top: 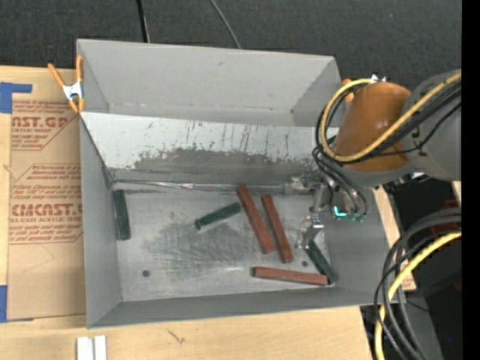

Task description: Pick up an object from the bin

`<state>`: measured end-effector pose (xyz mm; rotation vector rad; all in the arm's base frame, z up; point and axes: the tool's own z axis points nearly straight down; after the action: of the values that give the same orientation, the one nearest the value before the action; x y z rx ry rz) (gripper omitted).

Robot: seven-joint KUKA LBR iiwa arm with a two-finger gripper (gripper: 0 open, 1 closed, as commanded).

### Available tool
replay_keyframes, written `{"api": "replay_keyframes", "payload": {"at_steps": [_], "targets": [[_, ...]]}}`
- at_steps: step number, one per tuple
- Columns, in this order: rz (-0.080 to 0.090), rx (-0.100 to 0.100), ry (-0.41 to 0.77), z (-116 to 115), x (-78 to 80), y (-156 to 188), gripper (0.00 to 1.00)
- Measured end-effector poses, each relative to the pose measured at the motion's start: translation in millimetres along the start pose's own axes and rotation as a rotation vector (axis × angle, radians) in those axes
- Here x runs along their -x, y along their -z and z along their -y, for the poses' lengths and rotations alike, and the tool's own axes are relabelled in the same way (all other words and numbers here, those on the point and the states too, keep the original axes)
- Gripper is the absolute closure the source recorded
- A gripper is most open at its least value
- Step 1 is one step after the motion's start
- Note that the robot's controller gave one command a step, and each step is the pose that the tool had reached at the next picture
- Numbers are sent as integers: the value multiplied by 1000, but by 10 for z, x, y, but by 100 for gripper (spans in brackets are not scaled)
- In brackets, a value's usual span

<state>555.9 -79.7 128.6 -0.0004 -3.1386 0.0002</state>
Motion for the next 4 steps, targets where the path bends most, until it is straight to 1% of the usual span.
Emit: {"api": "replay_keyframes", "payload": {"at_steps": [1, 2, 3, 4], "targets": [[4, -1, 1, -1, 13, 17, 0], [4, 0, 59, 170, -585, -454, 100], [19, -1, 59, 164, -549, -436, 0], [17, -2, 59, 164, -552, -438, 0]]}}
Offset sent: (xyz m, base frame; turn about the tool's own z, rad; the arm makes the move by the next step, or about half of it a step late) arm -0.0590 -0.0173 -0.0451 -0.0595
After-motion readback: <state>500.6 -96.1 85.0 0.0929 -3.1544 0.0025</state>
